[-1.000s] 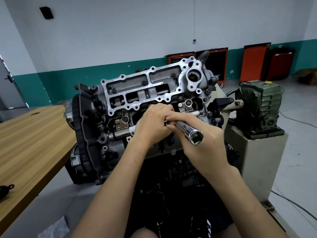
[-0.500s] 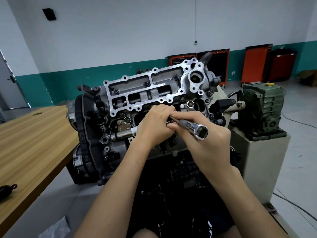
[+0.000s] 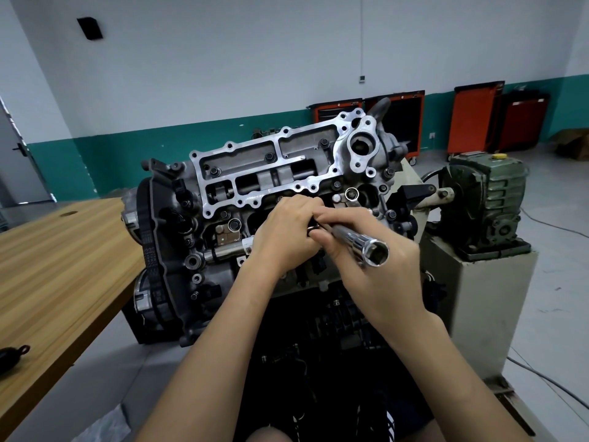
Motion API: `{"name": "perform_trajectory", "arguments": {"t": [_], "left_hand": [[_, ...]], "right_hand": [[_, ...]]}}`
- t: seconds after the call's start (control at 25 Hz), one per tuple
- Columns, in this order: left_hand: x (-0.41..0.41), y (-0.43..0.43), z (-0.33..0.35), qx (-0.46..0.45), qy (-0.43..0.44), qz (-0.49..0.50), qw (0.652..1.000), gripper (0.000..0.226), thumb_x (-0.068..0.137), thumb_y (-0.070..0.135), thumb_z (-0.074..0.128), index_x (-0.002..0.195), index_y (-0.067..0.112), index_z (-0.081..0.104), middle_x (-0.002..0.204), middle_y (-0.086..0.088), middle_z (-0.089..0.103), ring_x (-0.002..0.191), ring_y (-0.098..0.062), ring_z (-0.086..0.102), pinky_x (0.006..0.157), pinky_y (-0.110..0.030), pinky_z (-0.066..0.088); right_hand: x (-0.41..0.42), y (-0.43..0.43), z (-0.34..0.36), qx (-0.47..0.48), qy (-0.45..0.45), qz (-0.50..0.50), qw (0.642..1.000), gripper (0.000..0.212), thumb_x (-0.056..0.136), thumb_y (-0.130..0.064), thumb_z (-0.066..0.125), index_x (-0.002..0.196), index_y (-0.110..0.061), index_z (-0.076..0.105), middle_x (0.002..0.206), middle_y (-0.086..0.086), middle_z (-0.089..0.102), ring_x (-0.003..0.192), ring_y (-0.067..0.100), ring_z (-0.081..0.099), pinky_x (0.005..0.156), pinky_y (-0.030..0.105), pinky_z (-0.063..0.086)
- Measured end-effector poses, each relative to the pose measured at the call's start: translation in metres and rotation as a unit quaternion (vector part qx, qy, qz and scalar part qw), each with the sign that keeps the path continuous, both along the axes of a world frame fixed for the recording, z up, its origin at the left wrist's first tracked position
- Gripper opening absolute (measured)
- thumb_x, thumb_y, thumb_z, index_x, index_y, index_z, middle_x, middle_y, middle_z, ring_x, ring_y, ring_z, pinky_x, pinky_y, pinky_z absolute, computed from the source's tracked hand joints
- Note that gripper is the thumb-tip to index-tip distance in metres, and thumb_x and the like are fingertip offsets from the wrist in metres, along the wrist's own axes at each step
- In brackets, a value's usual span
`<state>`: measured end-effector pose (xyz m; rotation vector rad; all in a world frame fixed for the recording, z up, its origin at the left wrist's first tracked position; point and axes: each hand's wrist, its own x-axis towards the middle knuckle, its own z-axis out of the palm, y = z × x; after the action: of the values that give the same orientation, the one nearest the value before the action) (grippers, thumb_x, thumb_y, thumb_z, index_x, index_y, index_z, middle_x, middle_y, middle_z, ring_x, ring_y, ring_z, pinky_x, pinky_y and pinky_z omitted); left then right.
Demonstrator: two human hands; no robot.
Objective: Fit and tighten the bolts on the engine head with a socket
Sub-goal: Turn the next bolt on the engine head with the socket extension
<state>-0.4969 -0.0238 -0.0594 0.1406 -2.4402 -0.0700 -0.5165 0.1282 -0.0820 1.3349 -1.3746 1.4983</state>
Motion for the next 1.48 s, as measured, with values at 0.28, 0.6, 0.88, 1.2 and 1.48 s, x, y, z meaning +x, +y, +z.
{"name": "perform_trajectory", "arguments": {"t": [0.28,0.6,0.88,1.2,1.48], "left_hand": [[-0.0020,-0.0022,-0.0009,-0.008,-0.007,0.008,1.000,0.008,0.080,0.019,0.056,0.086,0.015,0.053,0.089,0.005,0.055,0.089,-0.017,0.046,0.072,-0.023,0.032],[-0.0021,-0.0021,-0.0013,-0.002,0.000,0.005,1.000,0.009,0.081,0.019,0.053,0.089,0.016,0.055,0.091,0.005,0.056,0.090,-0.014,0.044,0.075,-0.019,0.034],[-0.0004,-0.0005,-0.0002,0.025,0.011,0.005,1.000,0.008,0.080,0.016,0.050,0.086,0.017,0.055,0.086,0.010,0.052,0.086,-0.009,0.040,0.064,-0.014,0.027],[-0.0006,-0.0023,-0.0029,0.011,0.018,-0.005,1.000,0.008,0.080,0.018,0.054,0.088,0.016,0.056,0.089,0.005,0.056,0.088,-0.010,0.041,0.067,-0.016,0.025],[-0.0032,-0.0031,-0.0015,-0.021,-0.001,0.004,1.000,0.010,0.080,0.019,0.059,0.085,0.013,0.054,0.087,0.002,0.055,0.088,-0.019,0.047,0.069,-0.022,0.026]], "right_hand": [[-0.0026,0.0005,0.0011,-0.021,-0.013,-0.046,0.999,0.019,0.079,-0.014,0.078,0.092,-0.001,0.072,0.076,0.008,0.071,0.062,0.023,0.066,0.058,0.030,0.049],[-0.0010,-0.0013,0.0016,-0.001,0.004,-0.027,1.000,0.019,0.078,0.004,0.076,0.096,-0.001,0.071,0.090,-0.002,0.071,0.084,0.010,0.064,0.076,0.013,0.050],[0.0005,-0.0046,-0.0035,0.025,0.026,-0.020,0.999,0.026,0.080,0.012,0.070,0.105,0.004,0.069,0.102,0.008,0.072,0.095,0.011,0.065,0.086,0.019,0.051],[0.0000,-0.0019,-0.0003,0.005,0.012,-0.024,1.000,0.020,0.080,0.005,0.074,0.099,0.002,0.070,0.097,0.006,0.072,0.090,0.011,0.065,0.084,0.016,0.050],[-0.0056,0.0013,0.0018,-0.015,-0.006,-0.025,1.000,0.018,0.078,-0.008,0.079,0.093,-0.001,0.072,0.080,0.007,0.072,0.067,0.024,0.067,0.060,0.035,0.052]]}}
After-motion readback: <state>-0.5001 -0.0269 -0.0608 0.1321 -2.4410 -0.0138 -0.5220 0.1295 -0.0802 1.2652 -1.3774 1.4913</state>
